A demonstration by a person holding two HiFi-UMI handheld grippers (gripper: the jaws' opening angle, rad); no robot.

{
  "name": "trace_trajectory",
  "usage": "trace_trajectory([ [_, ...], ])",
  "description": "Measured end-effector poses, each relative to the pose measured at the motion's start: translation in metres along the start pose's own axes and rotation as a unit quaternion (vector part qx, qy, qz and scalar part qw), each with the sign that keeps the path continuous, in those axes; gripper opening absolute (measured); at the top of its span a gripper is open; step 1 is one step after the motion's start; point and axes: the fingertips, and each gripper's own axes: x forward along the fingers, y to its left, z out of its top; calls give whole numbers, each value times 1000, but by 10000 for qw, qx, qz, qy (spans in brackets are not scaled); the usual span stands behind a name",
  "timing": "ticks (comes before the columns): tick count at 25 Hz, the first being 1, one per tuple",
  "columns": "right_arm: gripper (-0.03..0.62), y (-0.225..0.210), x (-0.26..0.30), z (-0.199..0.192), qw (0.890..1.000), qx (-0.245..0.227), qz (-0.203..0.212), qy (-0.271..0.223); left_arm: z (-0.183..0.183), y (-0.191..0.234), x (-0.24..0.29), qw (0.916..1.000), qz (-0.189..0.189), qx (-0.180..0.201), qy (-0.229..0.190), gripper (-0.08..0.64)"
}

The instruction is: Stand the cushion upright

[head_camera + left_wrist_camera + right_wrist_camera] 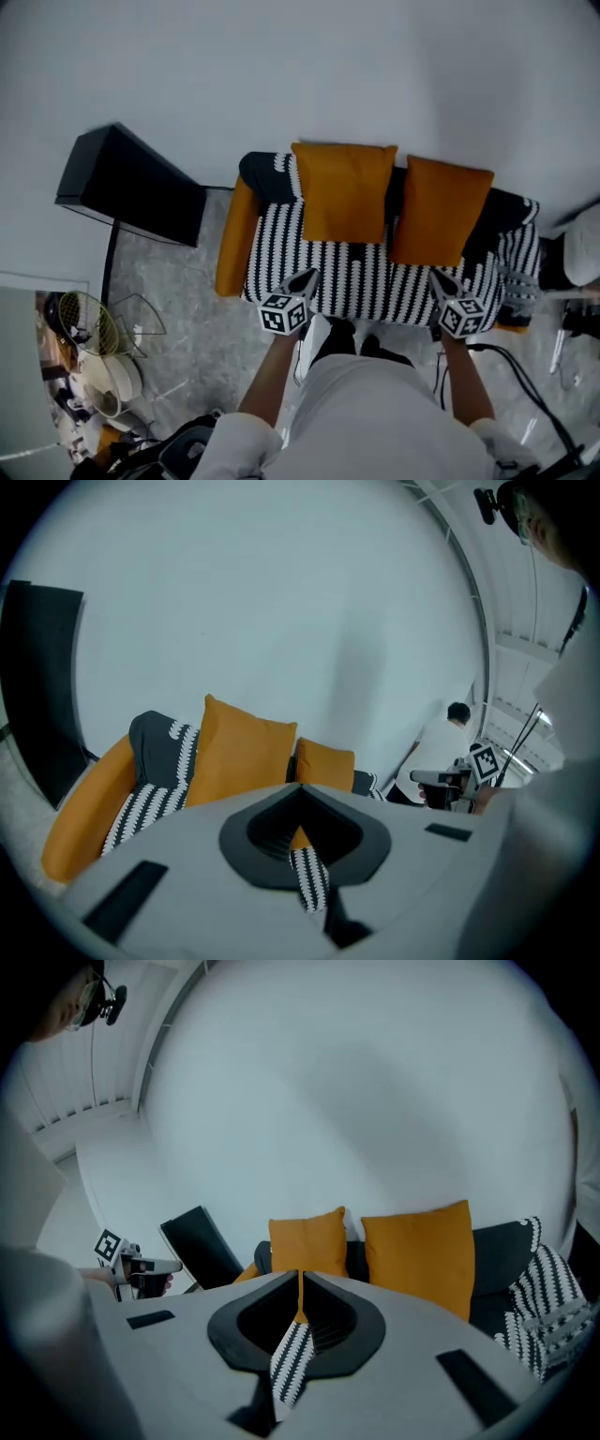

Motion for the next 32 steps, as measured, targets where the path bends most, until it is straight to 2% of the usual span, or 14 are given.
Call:
trace_trajectory([
  [5, 40, 10, -57, -3, 9994, -166, 184, -235, -12, -56, -27, 9997, -121, 113, -188, 1],
  [10, 40, 15, -110, -24, 9987, -285, 341, -264, -31, -113, -52, 9989, -207, 122, -395, 2],
  [13, 40, 24, -132, -37, 9981, -412, 386, -251, -48, -133, -72, 9991, -214, 49, -365, 2],
  [16, 40, 23, -150, -45, 9982, -453, 252, -312, -64, -150, -88, 9993, -224, 141, -273, 1],
  [22, 40, 27, -175, -55, 9986, -188, -33, -492, -75, -156, -116, 9976, -138, 627, -263, 2],
  [27, 38, 43, -184, -65, 9977, -15, -214, -645, -86, -156, -132, 9971, -347, 669, -105, 2],
  [32, 38, 66, -180, -65, 9964, 63, -216, -812, -82, -149, -141, 9965, -497, 667, -61, 2],
])
